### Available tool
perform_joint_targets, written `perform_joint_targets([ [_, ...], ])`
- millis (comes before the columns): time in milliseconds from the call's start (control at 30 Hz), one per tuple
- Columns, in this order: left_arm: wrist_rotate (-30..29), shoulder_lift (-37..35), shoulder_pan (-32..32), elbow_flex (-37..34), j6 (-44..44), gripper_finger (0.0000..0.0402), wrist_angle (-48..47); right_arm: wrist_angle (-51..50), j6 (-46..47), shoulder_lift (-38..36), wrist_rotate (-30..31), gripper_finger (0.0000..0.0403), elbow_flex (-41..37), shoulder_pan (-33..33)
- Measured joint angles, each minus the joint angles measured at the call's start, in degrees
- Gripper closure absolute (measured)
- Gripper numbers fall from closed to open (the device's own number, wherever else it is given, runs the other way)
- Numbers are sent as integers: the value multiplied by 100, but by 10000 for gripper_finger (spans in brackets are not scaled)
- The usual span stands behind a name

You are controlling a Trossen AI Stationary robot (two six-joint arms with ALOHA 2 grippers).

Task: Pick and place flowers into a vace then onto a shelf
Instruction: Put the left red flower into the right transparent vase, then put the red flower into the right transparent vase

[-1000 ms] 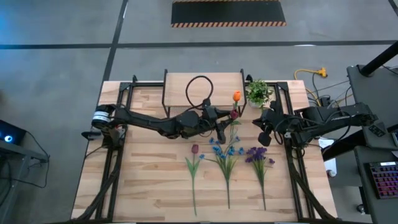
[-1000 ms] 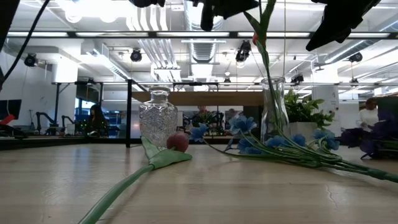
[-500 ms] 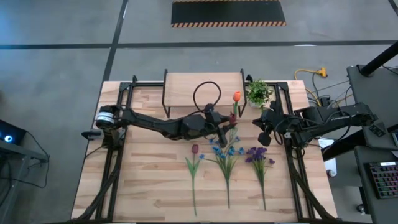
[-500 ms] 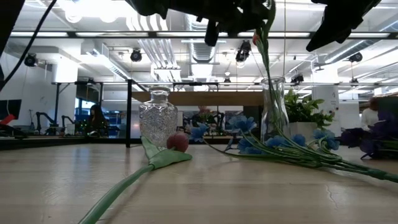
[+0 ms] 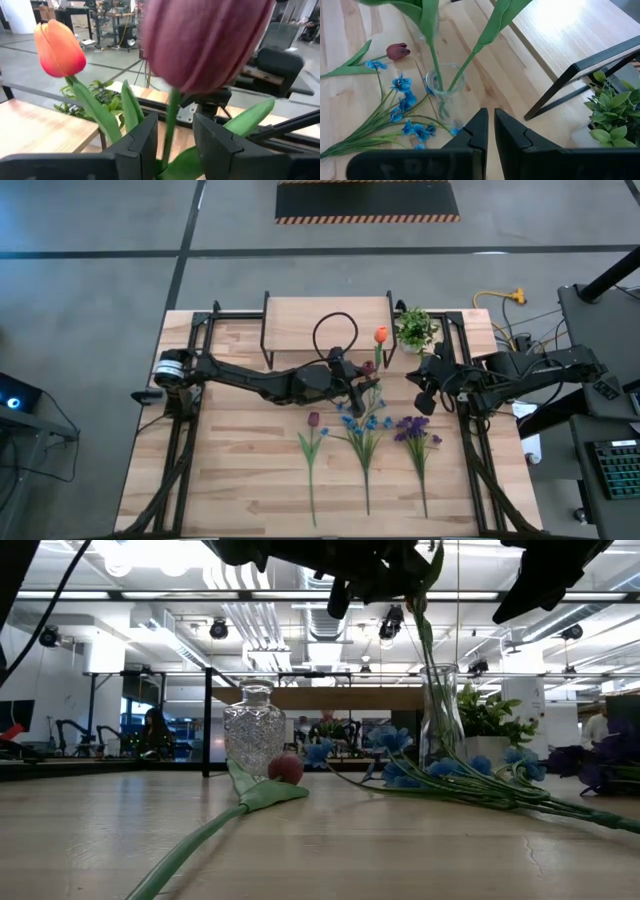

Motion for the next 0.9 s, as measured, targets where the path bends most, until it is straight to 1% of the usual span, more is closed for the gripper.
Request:
perform_joint_targets([
  [167,-27,-59,0,27,31,294,-142,0,38,0,-6,380,0,0],
  [400,-179,-318,0,14,471,294,-304,2,47,0,-17,380,-2,-1],
  [633,-186,-653,-15,-32,456,294,-1422,5,61,0,-16,380,-11,1],
  [900,-186,-1061,-26,-77,479,294,-1693,11,45,-2,3,380,-63,1],
])
